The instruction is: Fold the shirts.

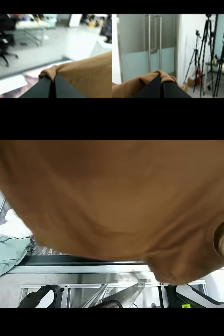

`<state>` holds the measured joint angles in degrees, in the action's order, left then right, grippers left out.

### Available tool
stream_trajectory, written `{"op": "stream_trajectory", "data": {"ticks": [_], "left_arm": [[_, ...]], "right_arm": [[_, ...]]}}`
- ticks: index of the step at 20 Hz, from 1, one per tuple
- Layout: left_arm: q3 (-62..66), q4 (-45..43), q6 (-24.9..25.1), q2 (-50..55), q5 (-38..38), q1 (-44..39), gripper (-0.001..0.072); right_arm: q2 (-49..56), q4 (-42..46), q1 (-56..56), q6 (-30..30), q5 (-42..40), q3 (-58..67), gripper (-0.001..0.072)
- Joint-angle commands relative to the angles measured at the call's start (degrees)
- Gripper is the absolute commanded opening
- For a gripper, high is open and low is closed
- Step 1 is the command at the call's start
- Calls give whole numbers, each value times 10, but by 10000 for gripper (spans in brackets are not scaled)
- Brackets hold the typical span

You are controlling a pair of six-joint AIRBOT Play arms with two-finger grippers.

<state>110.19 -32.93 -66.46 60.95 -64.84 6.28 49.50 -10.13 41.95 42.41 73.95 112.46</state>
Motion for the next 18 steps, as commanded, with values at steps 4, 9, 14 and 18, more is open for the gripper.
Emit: {"op": "stream_trajectory", "data": {"ticks": [4, 9, 14, 18], "left_arm": [[1, -188, -58, 252, -68, -122, 12], [2, -189, -54, 458, 32, -57, 11], [88, -134, -28, 602, 51, -16, 12], [59, -134, -20, 610, 88, -16, 17]], "right_arm": [[162, 309, -259, 0, -118, -167, 21], [467, 266, -330, 34, -197, -68, 20], [636, 264, -329, 116, -232, 113, 21], [630, 261, -321, 116, -235, 78, 108]]}}
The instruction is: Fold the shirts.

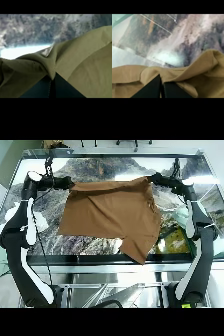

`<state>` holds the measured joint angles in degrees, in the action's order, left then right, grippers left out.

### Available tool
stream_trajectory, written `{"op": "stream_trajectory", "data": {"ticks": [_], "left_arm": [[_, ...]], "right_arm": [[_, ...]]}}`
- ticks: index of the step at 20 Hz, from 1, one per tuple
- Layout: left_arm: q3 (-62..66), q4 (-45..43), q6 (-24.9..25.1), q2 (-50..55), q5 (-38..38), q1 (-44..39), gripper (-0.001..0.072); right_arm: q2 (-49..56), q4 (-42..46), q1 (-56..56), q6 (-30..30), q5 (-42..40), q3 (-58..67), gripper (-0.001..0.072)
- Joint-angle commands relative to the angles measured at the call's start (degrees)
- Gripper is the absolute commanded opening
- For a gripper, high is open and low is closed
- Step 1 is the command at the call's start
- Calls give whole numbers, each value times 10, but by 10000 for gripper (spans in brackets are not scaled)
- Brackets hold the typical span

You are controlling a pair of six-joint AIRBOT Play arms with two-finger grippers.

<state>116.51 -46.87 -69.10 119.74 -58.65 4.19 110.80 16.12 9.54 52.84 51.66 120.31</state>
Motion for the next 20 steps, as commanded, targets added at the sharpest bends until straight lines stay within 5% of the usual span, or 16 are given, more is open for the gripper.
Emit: {"op": "stream_trajectory", "data": {"ticks": [1, 2, 3, 4, 5, 10, 12, 13, 20], "left_arm": [[-4, 6, 6, 21, 21, 5, 18], [-4, 5, 6, 16, 9, 5, 21], [-4, 5, 6, 9, -4, 10, 268], [-4, 5, 4, -3, -17, 12, 675], [-4, 5, -3, -18, -34, 21, 707], [-5, -52, -27, -103, -179, 95, 705], [-46, -116, -30, -133, -247, 114, 597], [-84, -137, -30, -149, -262, 118, 599], [-376, -161, -3, -194, -200, 112, 599]], "right_arm": [[8, -11, 7, 12, -9, -11, 243], [0, -19, 12, 12, 2, -15, 264], [-10, -18, 21, 12, 21, -15, 264], [-24, -18, 33, 16, 47, -15, 264], [-39, -18, 48, 34, 75, -16, 264], [-168, 47, 150, 84, 252, -76, 224], [-227, 146, 185, 112, 312, -141, 226], [-257, 185, 198, 116, 328, -187, 226], [-544, 291, 232, 115, 227, -682, 238]]}}
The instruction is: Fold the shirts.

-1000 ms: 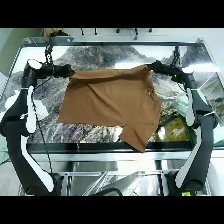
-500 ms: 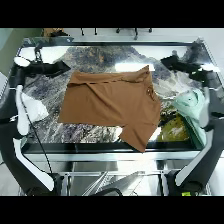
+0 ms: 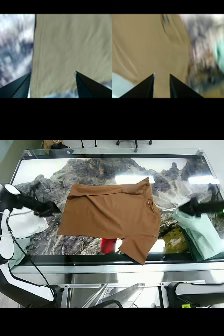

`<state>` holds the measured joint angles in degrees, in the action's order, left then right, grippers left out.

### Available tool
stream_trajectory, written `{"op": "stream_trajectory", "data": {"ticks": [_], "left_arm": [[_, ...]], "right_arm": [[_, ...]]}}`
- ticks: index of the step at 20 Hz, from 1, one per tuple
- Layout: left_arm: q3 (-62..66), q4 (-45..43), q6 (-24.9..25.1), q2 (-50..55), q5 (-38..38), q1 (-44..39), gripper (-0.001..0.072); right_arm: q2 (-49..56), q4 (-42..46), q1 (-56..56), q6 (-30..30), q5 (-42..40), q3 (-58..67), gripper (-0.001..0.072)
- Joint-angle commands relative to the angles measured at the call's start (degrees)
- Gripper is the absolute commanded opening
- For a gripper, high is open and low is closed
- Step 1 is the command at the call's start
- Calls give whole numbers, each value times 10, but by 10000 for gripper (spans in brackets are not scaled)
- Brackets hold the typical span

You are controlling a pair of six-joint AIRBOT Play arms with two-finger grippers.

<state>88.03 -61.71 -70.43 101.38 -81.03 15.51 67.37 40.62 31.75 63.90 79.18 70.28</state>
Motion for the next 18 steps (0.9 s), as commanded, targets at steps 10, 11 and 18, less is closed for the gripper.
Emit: {"op": "stream_trajectory", "data": {"ticks": [10, 11, 18], "left_arm": [[-135, -10, 25, -10, 75, 2, 598], [-135, -3, 29, -10, 69, -2, 598], [-173, 59, 98, -10, 43, -30, 56]], "right_arm": [[-219, 42, 9, 7, -82, -395, 307], [-219, 42, 9, 8, -81, -396, 307], [-207, 42, 9, 4, -93, -423, 481]]}}
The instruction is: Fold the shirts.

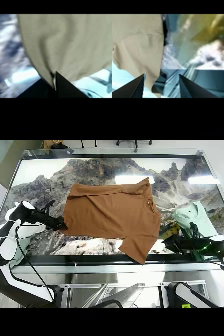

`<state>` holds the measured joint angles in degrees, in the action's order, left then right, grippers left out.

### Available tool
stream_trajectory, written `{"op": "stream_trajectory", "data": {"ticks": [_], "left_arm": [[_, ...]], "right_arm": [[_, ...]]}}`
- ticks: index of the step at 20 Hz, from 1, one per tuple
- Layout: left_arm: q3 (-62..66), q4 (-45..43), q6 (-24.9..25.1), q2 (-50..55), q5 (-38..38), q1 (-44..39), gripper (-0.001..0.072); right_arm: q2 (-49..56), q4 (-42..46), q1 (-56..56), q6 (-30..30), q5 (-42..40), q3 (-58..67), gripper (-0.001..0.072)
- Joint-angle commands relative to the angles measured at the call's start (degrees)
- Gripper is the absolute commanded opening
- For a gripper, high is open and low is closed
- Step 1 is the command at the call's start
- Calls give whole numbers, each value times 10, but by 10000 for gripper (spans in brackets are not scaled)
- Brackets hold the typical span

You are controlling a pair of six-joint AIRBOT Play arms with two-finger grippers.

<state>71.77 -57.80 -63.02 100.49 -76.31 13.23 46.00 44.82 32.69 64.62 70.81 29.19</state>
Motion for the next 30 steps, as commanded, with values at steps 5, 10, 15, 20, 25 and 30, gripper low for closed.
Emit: {"op": "stream_trajectory", "data": {"ticks": [5, 10, 15, 20, 25, 30], "left_arm": [[16, 20, 10, -2, -5, 7, 16], [18, 17, 10, -2, -9, 11, 16], [18, -16, 10, -1, -7, 11, 16], [18, -27, 10, -1, -11, 11, 15], [18, -26, 10, -1, -12, 11, 16], [18, -24, 10, -1, -11, 11, 15]], "right_arm": [[63, -37, -28, -41, -56, -16, 480], [135, -113, -99, -91, -170, -6, 480], [184, -112, -99, -91, -173, 68, 480], [189, -110, -63, -90, -166, 96, 480], [193, -110, -18, -92, -164, 99, 480], [236, -110, -77, -92, -159, 99, 480]]}}
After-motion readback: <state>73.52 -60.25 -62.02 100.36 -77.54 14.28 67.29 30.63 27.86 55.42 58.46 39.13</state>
